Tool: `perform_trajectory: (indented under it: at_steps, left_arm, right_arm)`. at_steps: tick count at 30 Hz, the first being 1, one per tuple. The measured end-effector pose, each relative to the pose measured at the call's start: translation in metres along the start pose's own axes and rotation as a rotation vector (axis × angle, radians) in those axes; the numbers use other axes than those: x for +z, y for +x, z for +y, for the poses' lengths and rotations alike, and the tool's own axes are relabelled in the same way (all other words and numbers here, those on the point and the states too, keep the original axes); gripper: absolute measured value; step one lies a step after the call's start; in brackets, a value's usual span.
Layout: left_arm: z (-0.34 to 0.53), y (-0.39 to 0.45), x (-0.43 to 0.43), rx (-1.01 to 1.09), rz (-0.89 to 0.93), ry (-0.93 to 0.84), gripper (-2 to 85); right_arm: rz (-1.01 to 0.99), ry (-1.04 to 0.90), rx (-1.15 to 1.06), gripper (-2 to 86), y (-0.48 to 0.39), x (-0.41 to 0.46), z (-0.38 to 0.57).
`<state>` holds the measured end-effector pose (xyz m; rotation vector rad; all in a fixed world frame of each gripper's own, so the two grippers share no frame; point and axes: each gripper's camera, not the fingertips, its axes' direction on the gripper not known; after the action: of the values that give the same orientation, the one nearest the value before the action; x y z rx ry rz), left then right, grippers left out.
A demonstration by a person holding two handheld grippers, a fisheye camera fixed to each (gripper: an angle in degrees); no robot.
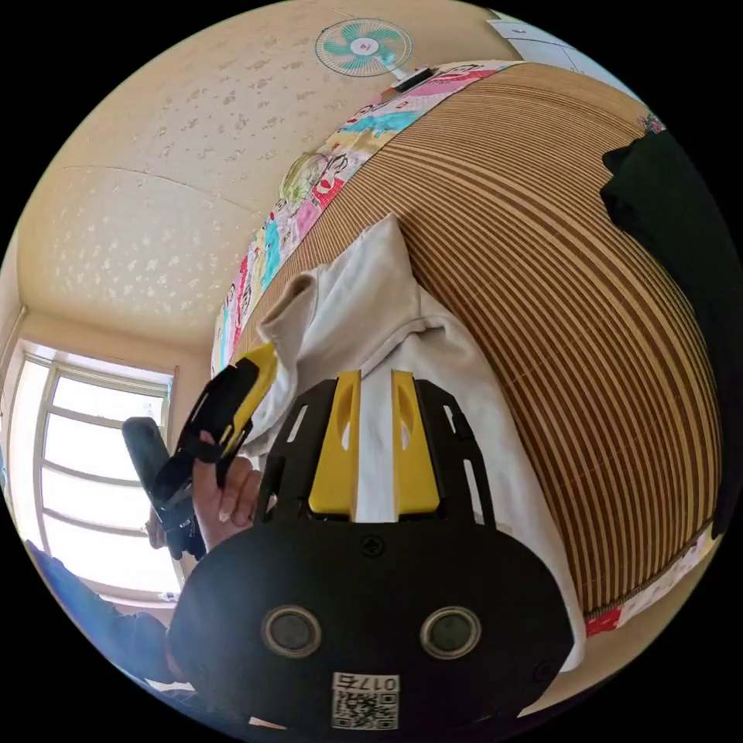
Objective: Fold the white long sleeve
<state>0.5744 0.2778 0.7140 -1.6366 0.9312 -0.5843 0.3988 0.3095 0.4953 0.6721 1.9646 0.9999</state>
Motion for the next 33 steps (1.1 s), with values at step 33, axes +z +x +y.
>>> perform_trajectory:
  at_steps: [33]
  left_arm:
    - [0.027,-0.195,-0.093,-0.368,-0.448,0.079,10.5]
  right_arm:
    - [0.286,-0.066,-0.400,4.4,-0.078,0.073,-0.057]
